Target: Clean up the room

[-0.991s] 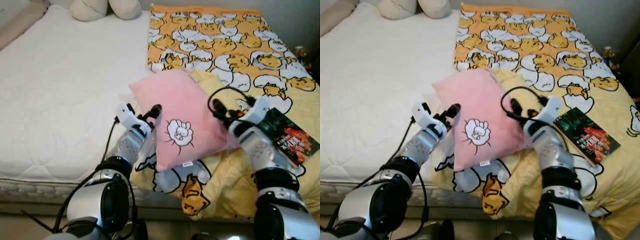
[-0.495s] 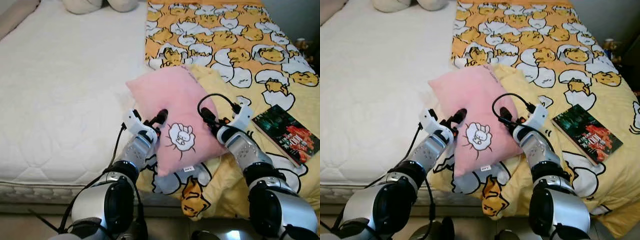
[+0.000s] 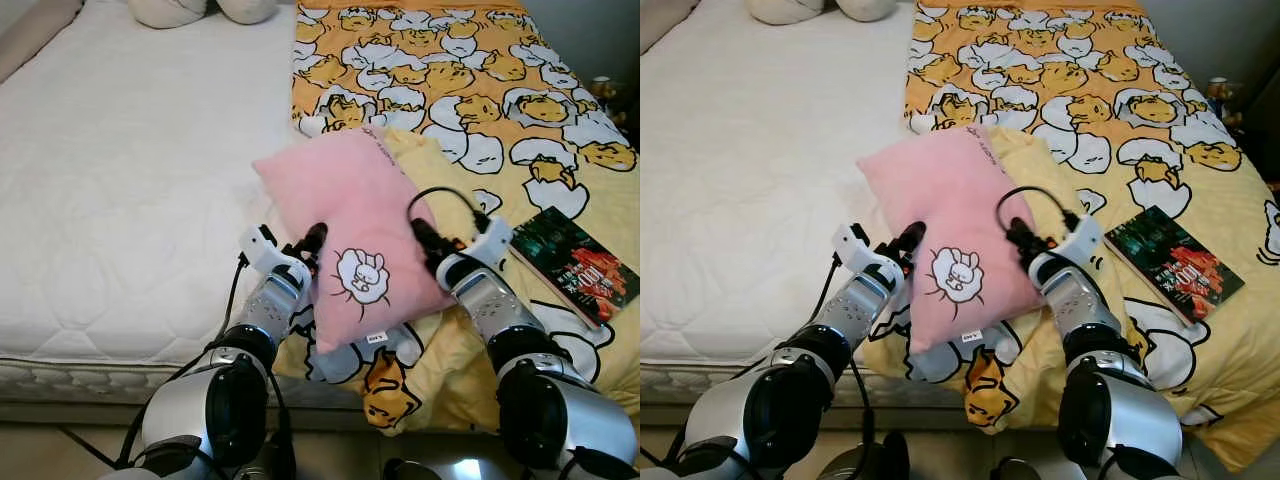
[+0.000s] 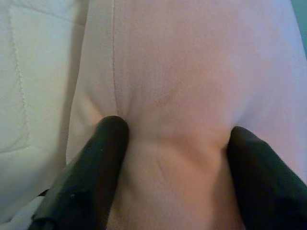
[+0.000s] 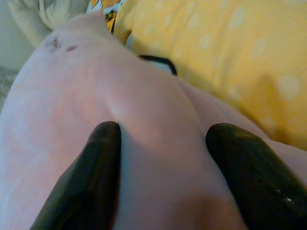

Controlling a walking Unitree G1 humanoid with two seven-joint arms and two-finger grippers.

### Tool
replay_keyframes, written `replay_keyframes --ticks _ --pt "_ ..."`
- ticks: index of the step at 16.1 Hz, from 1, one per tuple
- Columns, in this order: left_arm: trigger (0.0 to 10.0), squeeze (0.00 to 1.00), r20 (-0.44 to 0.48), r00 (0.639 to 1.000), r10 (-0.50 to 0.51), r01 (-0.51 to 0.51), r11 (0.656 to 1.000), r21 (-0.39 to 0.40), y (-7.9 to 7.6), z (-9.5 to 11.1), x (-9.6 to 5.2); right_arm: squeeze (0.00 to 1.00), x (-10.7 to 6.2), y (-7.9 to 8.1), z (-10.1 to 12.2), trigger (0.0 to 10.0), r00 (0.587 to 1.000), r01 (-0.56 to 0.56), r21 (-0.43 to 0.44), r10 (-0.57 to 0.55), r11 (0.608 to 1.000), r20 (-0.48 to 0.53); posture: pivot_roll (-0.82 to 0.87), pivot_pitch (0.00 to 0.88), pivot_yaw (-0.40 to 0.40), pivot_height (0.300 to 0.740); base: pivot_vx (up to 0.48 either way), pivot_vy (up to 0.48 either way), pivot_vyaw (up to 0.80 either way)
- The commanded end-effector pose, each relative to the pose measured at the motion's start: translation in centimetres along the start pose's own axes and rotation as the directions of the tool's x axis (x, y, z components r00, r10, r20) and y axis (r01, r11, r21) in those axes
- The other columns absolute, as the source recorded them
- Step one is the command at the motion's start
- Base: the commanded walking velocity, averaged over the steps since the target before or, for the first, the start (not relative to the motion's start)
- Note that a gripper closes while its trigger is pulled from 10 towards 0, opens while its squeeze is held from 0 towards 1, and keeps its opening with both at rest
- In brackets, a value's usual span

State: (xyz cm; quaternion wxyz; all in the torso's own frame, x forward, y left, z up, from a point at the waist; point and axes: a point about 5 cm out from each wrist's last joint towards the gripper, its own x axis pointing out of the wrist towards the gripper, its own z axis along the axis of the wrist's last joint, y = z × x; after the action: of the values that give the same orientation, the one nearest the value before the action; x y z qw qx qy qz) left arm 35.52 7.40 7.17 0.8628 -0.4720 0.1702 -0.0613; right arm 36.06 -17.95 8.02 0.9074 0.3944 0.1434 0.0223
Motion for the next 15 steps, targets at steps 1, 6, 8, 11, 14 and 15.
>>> replay_keyframes --ticks 1,6,8,11,14,15 --pt "0.0 0.00 -0.089 0.996 0.003 -0.005 1.000 -0.027 -0.2 -3.5 -0.4 0.00 -0.1 0.0 -1.8 0.0 0.999 0.006 -0.006 -0.006 1.000 -0.045 -0.18 0.119 0.048 0.740 0.000 0.000 0.00" --pt "0.0 0.00 -0.098 0.994 -0.042 0.042 0.999 -0.002 -0.5 -3.6 -0.4 0.00 -0.5 -0.3 -3.4 0.0 0.998 0.004 -0.109 -0.010 0.994 -0.057 -0.18 0.091 0.042 0.740 0.000 0.000 0.00" --pt "0.0 0.00 -0.091 0.995 -0.044 0.044 0.999 -0.011 -0.8 -3.2 -0.2 0.00 -0.1 0.6 -3.3 0.0 0.999 -0.023 -0.089 0.020 0.996 -0.042 -0.18 0.069 0.047 0.740 0.000 0.000 0.00" --pt "0.0 0.00 -0.078 0.995 -0.064 0.063 0.998 -0.022 -1.4 -3.0 0.0 0.00 -0.1 0.6 -3.2 0.0 0.999 -0.022 -0.076 0.019 0.997 -0.031 -0.18 0.069 0.041 0.740 0.000 0.000 0.00" --pt "0.0 0.00 -0.092 0.995 -0.029 0.033 0.999 0.035 -1.0 -3.0 -0.1 0.00 -0.1 0.5 -2.9 0.0 1.000 -0.016 -0.011 0.015 1.000 -0.018 -0.18 0.058 0.036 0.740 0.000 0.000 0.00" --pt "0.0 0.00 -0.093 0.995 -0.028 0.031 0.999 0.037 -1.0 -3.0 -0.1 0.00 0.0 0.6 -2.8 0.0 1.000 -0.016 -0.003 0.016 1.000 -0.015 -0.18 0.055 0.035 0.740 0.000 0.000 0.00"
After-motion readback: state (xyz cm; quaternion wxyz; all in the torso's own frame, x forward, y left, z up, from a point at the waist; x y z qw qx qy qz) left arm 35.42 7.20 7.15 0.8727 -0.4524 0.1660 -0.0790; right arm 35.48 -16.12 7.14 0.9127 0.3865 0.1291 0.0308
